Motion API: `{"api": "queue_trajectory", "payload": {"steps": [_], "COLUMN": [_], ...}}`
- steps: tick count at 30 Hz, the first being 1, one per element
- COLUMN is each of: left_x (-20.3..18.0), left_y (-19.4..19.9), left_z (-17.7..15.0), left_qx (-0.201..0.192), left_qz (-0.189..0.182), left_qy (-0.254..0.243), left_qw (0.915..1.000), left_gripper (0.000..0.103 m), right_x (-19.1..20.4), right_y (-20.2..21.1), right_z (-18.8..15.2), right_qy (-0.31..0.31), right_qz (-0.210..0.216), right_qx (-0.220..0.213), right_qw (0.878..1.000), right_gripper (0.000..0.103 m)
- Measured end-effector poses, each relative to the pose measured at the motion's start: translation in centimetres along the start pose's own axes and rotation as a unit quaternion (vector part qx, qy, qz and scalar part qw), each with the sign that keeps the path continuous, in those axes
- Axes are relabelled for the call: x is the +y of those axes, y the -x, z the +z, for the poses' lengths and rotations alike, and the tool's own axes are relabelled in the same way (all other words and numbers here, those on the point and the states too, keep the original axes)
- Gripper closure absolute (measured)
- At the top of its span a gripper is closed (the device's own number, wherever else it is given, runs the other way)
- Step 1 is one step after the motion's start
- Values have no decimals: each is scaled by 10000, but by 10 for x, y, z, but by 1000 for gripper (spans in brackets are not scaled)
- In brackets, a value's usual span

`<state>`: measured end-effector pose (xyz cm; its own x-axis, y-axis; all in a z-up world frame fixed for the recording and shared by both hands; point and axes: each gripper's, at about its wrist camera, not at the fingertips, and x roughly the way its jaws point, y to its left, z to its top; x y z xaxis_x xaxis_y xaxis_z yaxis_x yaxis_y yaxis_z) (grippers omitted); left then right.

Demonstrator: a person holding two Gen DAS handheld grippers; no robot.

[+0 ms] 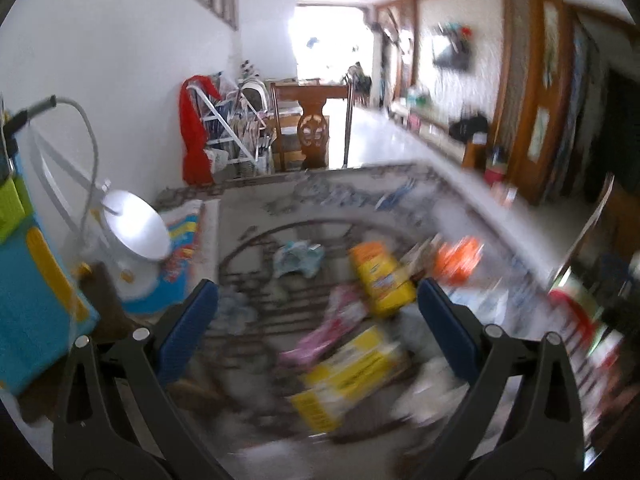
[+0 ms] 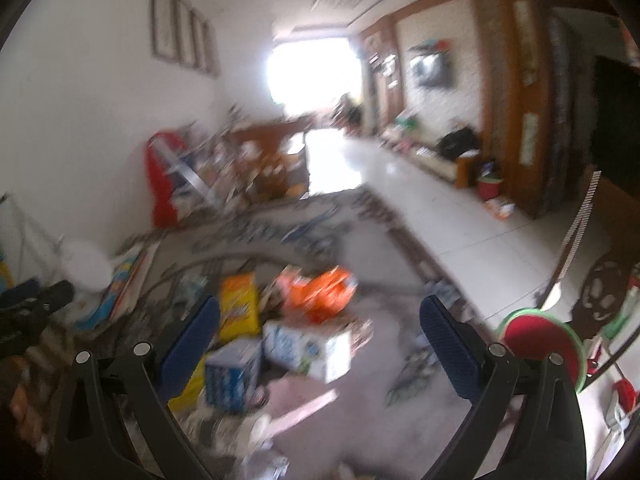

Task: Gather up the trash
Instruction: 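Grasp the dark snack wrapper with the right tool while the left tool grasps the clear plastic bottle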

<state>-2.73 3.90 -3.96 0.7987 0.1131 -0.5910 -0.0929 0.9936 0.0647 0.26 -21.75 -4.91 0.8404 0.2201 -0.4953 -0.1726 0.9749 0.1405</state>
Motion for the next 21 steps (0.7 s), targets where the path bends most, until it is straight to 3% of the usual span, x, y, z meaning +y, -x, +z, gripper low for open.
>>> {"api": "queue_trajectory", "payload": {"steps": [4,6,9,14,16,21], "left_x": [18,26,31,20,15,1], "left_y": [-17,-23,-24,-35,-39,-59], "left_z": [-38,-64,-101,-143,-146,-155], "left_qx": [647,1019,1398,1968,2074,2362], "left_qz": [31,81,3,-52,-114,-218], "left_qy": [-855,-1249,-1845,-2590,-2686,-2749], "left_qw": [9942,9869,9728,9456,9406,9318], "left_gripper": [5,5,5,4,4,5], "right_x": [10,17,23,47,62,87], "right_y": [-14,-28,-36,-36,-35,-30], "right_z": [-18,-32,-51,-79,-96,-121], "right_qy": [294,279,292,1174,1684,2261], "right_qz": [651,1249,1620,1888,1915,2047], "right_qx": [826,1538,2081,2676,2889,2960], "right_qw": [9940,9798,9642,9375,9228,9052], "right_gripper": [7,7,7,7,7,14]}}
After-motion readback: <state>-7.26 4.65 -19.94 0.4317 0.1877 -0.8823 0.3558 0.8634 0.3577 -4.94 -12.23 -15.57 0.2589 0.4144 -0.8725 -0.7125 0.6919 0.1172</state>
